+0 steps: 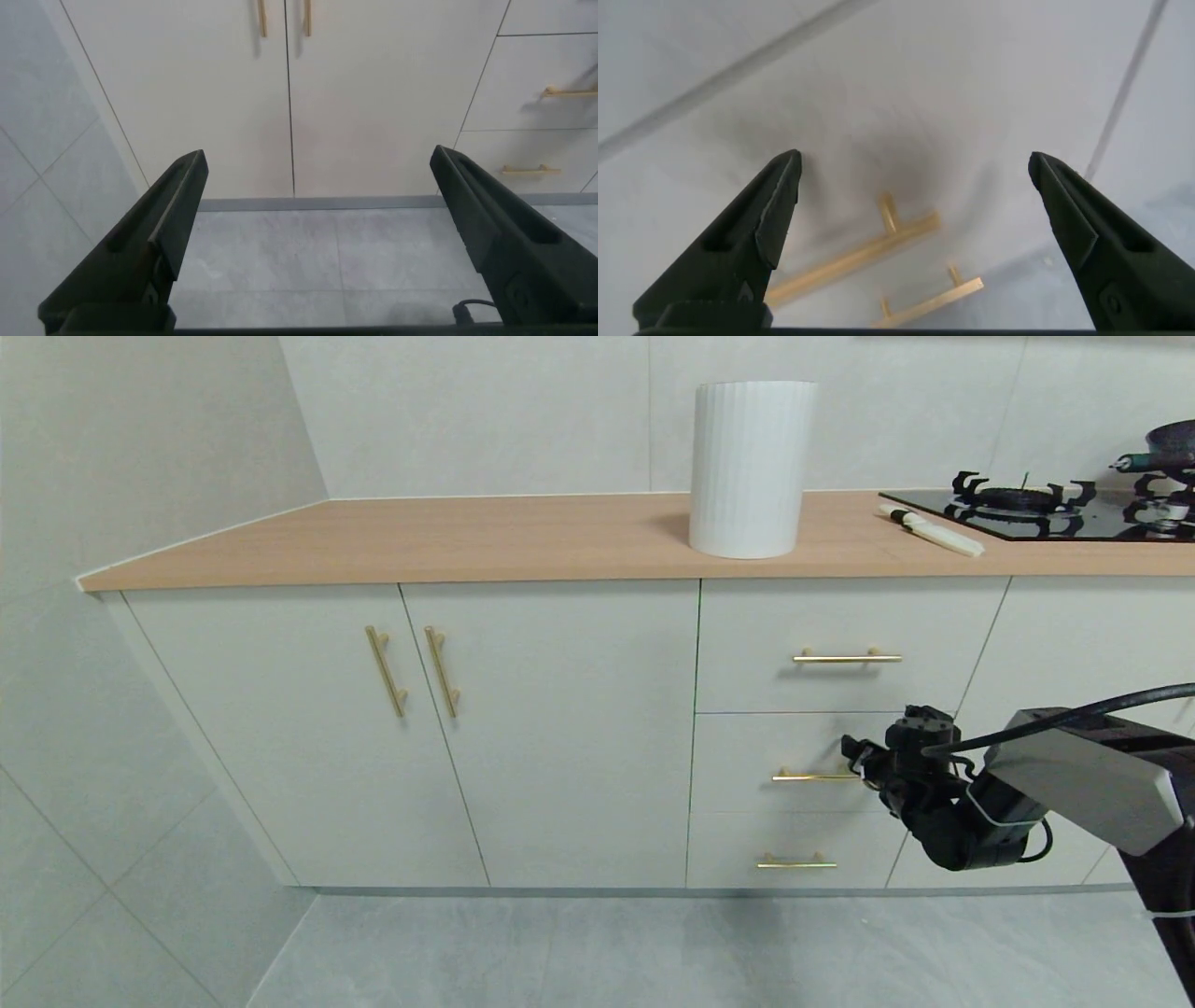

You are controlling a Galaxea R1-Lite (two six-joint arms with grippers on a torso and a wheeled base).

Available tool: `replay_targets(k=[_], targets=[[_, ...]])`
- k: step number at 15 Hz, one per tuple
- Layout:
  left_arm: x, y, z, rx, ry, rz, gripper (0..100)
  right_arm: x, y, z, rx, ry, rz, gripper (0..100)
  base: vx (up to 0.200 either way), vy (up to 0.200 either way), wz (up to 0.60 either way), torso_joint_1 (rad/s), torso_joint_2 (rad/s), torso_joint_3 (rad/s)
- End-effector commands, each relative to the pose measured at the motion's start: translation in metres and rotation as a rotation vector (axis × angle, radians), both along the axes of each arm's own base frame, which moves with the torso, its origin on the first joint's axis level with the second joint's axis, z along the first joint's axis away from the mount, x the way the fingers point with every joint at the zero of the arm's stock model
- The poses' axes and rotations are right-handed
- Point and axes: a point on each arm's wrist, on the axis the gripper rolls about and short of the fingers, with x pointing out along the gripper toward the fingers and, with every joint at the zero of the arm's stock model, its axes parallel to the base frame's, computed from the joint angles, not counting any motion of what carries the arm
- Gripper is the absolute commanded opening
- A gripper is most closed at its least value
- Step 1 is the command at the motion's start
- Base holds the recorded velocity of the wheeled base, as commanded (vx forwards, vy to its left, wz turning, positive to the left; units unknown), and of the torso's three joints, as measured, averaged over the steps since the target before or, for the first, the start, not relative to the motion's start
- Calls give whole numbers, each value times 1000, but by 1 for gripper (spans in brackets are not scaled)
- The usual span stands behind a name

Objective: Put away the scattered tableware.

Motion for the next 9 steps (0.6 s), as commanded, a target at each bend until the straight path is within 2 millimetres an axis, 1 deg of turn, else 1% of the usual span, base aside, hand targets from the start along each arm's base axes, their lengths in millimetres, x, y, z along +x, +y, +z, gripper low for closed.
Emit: replay_targets(k=[1,2,3,5,6,7,9], targets=[[0,0,0,0,0,0,100,-19,6,24,5,2,31,100,0,0,0,0,0,0],[0,0,0,0,0,0,100,-46,12,45,12,20,85,100,0,0,0,0,0,0],[0,0,0,0,-1,0,100,-64,14,61,17,21,124,100,0,0,0,0,0,0],[0,0,0,0,0,0,100,-110,13,109,24,-27,213,100,0,0,0,0,0,0],[0,0,0,0,0,0,100,-134,9,138,7,-81,230,100,0,0,0,0,0,0],[0,0,0,0,0,0,100,-154,5,155,-20,-114,230,100,0,0,0,0,0,0],[0,0,0,0,0,0,100,-200,-1,178,-120,-163,239,100,0,0,0,0,0,0]])
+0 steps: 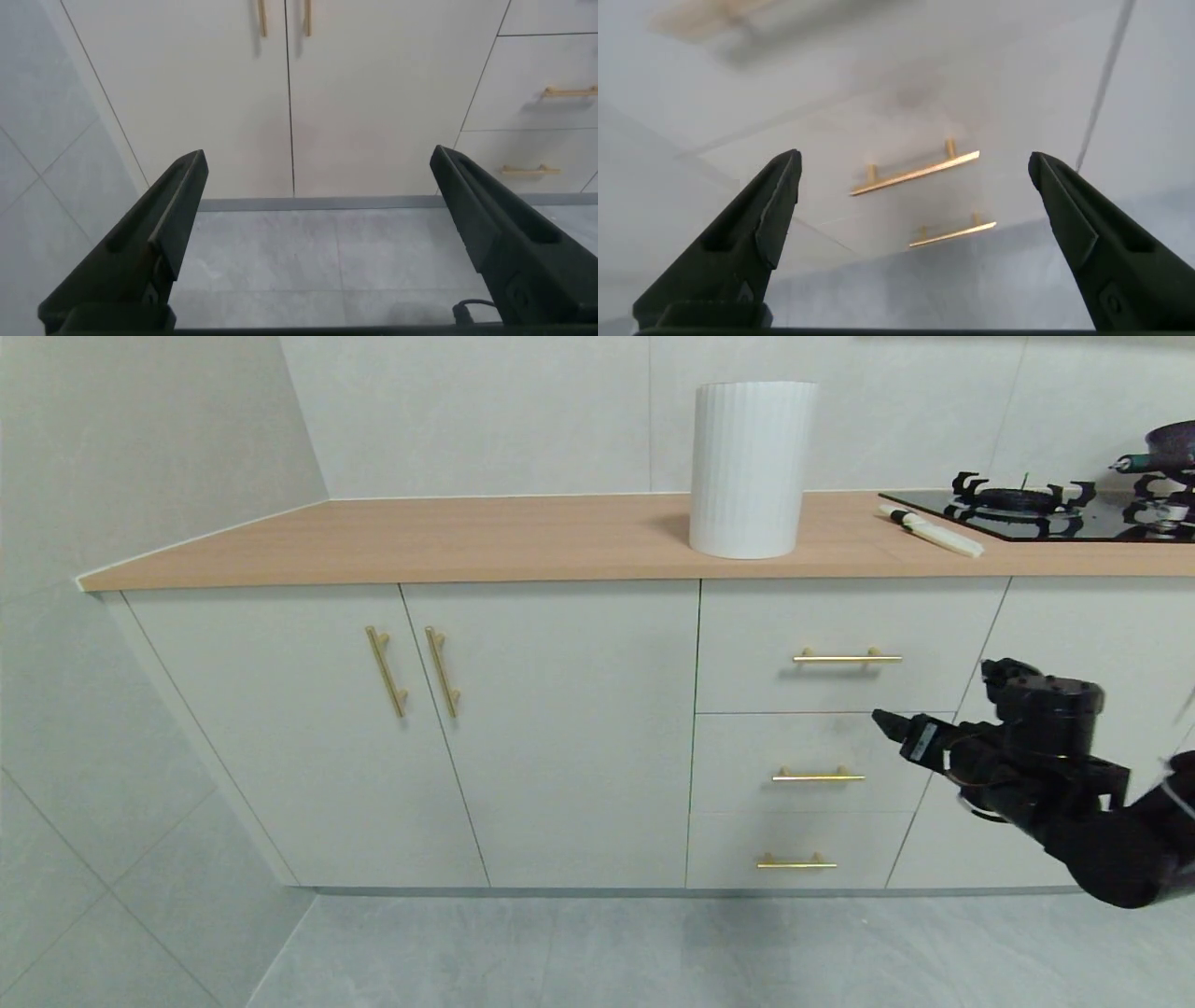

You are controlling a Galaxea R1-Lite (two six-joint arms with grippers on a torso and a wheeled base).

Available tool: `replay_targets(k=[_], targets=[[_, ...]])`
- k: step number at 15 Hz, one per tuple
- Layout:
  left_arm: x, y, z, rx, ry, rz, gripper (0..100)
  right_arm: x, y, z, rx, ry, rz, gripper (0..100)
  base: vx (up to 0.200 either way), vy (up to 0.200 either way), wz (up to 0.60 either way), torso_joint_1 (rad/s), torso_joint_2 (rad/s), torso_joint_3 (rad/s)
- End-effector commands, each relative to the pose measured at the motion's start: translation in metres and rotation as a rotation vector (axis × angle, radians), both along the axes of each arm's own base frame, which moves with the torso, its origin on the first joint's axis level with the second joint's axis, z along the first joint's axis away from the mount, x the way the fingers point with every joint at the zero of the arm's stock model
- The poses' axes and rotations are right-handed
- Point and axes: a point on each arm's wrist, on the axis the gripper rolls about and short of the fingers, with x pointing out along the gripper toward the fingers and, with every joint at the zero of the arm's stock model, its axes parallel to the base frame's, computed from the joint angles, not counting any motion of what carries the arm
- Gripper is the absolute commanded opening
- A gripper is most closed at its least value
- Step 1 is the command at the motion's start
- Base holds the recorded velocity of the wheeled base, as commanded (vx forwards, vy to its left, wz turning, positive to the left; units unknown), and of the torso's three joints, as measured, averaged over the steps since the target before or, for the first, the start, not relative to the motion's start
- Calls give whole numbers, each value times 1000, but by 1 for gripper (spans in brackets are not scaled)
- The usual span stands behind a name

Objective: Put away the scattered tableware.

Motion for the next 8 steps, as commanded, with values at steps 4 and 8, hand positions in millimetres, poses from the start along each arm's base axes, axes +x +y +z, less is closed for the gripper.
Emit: replay_targets(k=[4,8], targets=[[0,0,0,0,-1,1,100,-177,-27,85,-210,-295,-15,100,0,0,0,0,0,0],[0,0,0,0,0,1,100,-283,-43,96,-296,-393,-45,100,0,0,0,0,0,0]])
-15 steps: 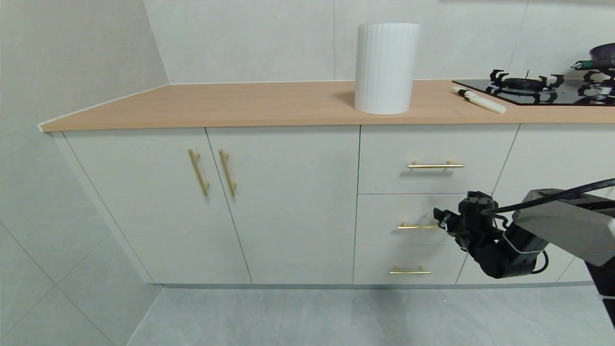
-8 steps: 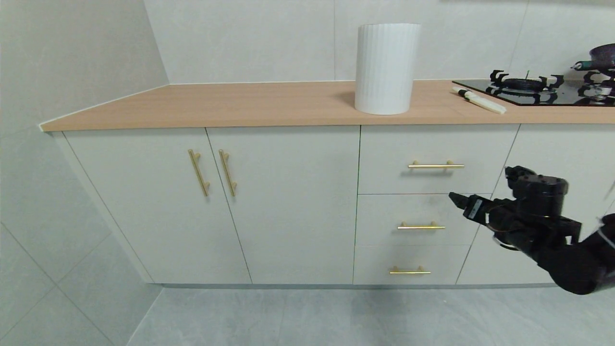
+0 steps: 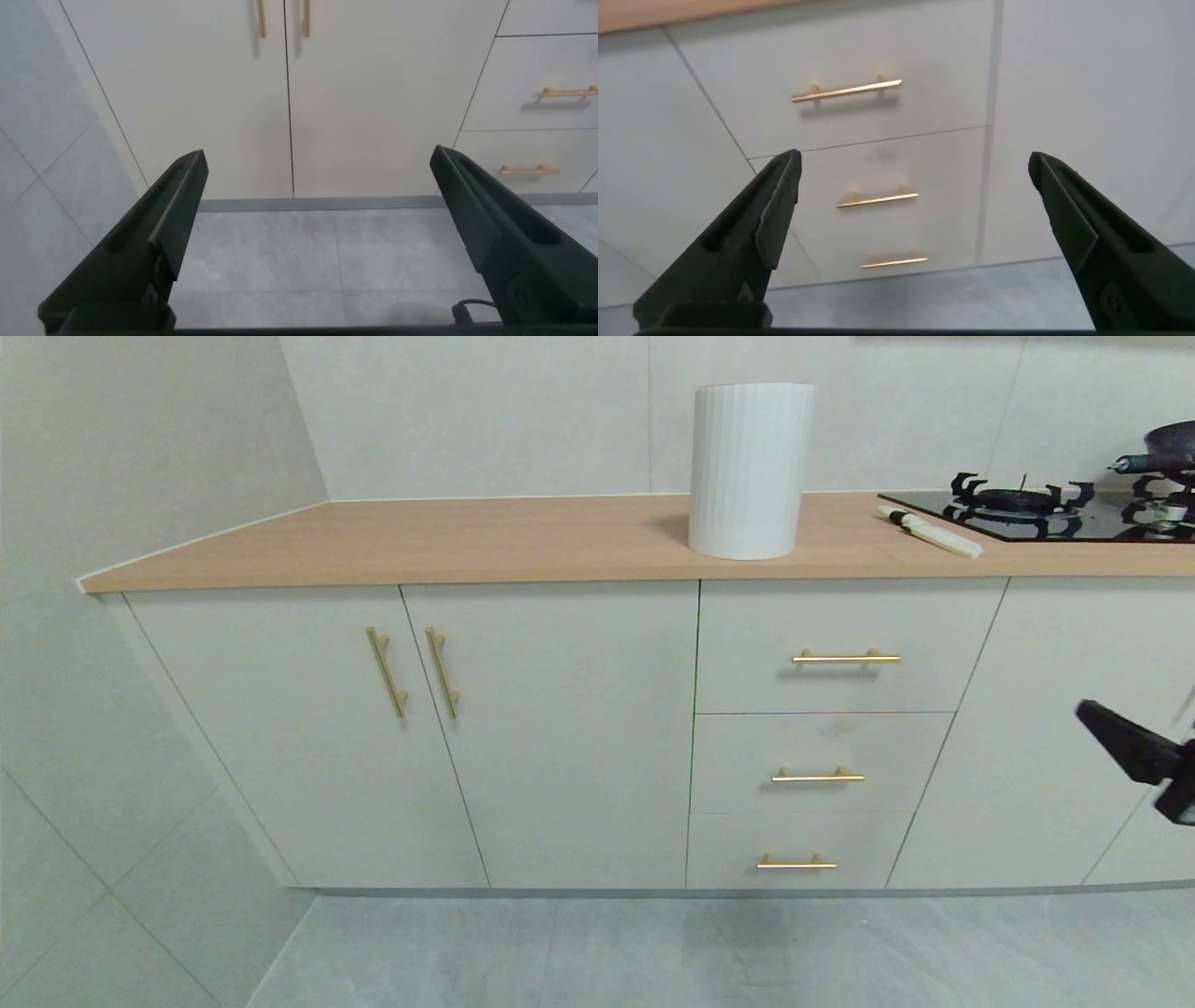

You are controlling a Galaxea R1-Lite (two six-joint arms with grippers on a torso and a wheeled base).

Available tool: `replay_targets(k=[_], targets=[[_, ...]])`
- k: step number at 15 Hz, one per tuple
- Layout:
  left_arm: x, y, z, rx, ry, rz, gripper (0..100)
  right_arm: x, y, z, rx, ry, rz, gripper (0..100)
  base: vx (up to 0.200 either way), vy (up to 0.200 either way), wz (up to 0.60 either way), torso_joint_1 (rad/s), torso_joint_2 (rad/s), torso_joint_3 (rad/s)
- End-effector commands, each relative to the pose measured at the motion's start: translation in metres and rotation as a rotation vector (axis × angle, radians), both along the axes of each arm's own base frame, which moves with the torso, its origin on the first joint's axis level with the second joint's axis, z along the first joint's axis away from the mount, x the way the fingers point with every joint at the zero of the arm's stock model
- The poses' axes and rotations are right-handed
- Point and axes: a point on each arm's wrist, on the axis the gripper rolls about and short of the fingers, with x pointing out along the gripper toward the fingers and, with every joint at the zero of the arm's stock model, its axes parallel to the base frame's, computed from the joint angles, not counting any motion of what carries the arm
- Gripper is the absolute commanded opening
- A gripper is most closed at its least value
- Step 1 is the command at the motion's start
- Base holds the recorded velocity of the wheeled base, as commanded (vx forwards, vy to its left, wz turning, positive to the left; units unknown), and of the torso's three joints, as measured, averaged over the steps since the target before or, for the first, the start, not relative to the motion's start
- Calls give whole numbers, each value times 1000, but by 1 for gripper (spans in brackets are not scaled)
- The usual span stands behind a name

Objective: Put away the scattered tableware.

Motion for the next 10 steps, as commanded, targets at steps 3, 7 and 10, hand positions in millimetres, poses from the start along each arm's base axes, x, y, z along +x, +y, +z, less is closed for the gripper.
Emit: replay_targets(k=[3,7,10], targets=[[0,0,0,0,1,0,100,-166,-25,-15,-161,-144,-44,100,0,0,0,0,0,0],[0,0,0,0,1,0,100,-197,-27,-28,-153,-92,-279,100,0,0,0,0,0,0],[0,0,0,0,1,0,100,-200,-24,-52,-166,-92,-329,100,0,0,0,0,0,0]])
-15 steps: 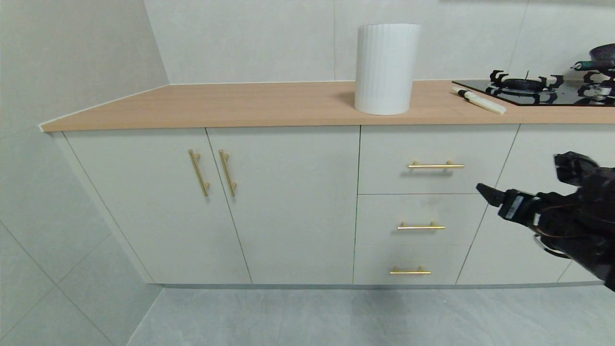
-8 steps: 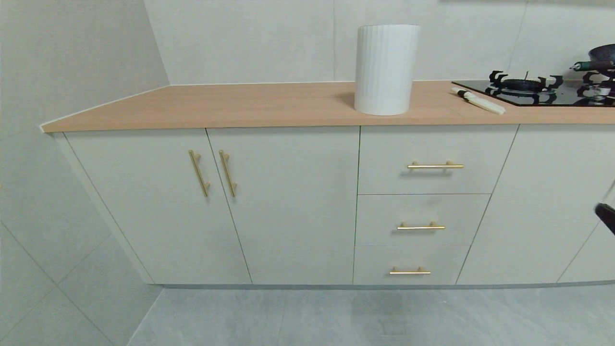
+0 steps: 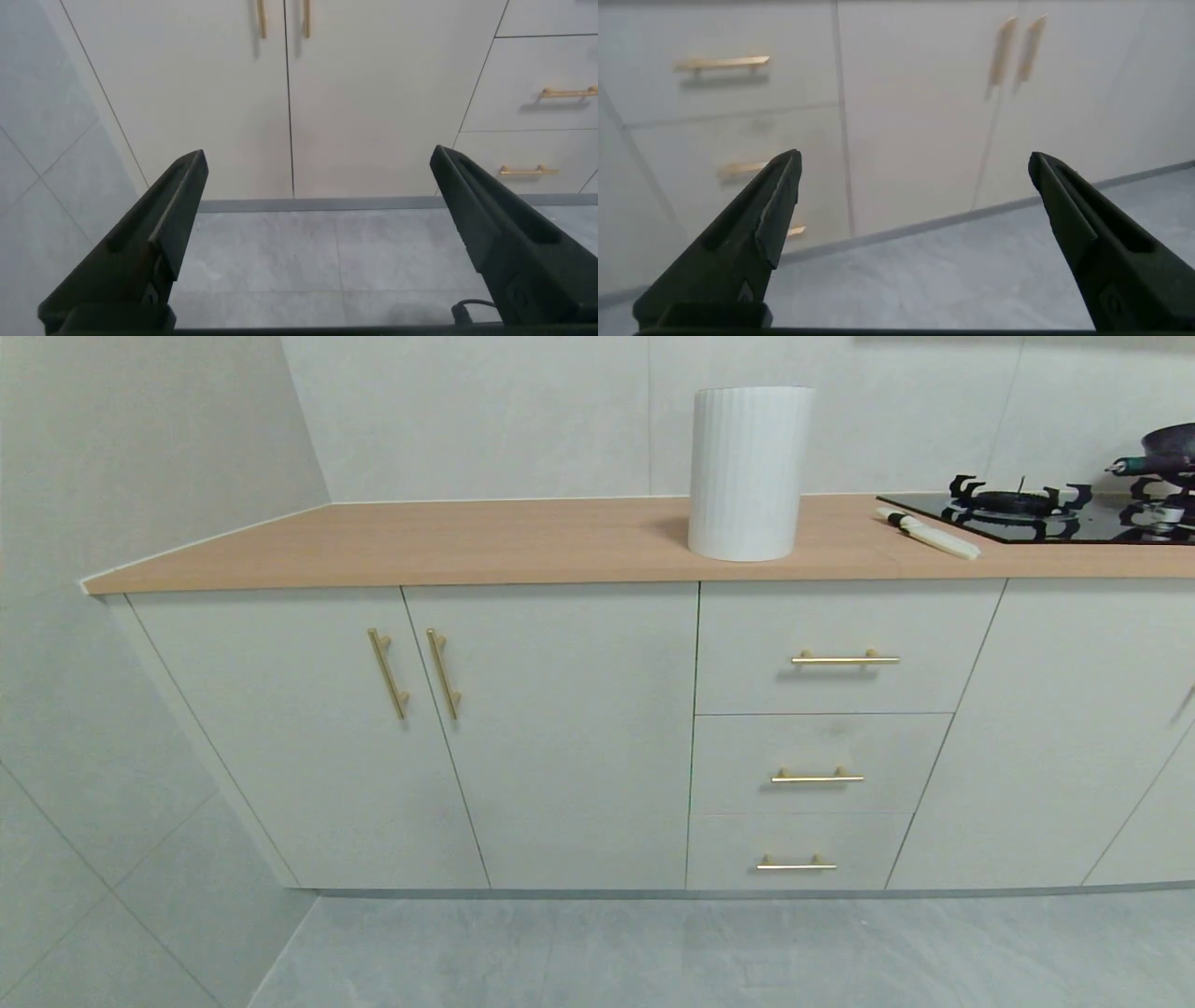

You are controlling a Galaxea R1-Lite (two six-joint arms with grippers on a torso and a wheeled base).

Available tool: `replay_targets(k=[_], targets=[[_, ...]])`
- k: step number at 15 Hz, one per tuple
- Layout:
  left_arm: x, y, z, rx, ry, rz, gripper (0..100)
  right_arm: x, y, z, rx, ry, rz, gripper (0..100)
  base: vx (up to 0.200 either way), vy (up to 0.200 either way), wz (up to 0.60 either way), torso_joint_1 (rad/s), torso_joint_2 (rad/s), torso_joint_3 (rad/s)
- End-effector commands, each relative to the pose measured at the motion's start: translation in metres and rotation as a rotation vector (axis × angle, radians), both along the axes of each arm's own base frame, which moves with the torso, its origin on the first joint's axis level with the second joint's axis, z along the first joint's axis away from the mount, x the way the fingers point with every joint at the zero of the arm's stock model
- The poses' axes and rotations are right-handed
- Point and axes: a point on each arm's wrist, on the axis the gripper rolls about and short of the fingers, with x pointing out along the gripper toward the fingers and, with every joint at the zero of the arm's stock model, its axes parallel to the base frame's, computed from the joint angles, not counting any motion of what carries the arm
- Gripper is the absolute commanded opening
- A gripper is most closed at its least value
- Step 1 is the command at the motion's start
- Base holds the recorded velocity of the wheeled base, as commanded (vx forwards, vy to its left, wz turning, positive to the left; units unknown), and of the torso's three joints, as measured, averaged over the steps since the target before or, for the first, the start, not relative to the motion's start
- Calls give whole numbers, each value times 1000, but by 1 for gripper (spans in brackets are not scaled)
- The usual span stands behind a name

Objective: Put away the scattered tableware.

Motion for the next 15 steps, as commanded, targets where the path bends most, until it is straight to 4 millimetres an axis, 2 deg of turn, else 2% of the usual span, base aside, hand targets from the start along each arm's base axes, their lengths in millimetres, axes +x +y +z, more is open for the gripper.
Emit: replay_targets(k=[1,2,3,5,10,15], targets=[[0,0,0,0,0,0,100,-4,2,-25,3,-37,-15,100,0,0,0,0,0,0],[0,0,0,0,0,0,100,3,2,-36,13,-21,0,100,0,0,0,0,0,0],[0,0,0,0,0,0,100,14,3,-55,16,13,71,100,0,0,0,0,0,0],[0,0,0,0,0,0,100,26,6,-73,5,-28,212,100,0,0,0,0,0,0],[0,0,0,0,-1,0,100,26,9,-84,78,76,337,100,0,0,0,0,0,0],[0,0,0,0,0,0,100,26,10,-85,56,82,350,100,0,0,0,0,0,0]])
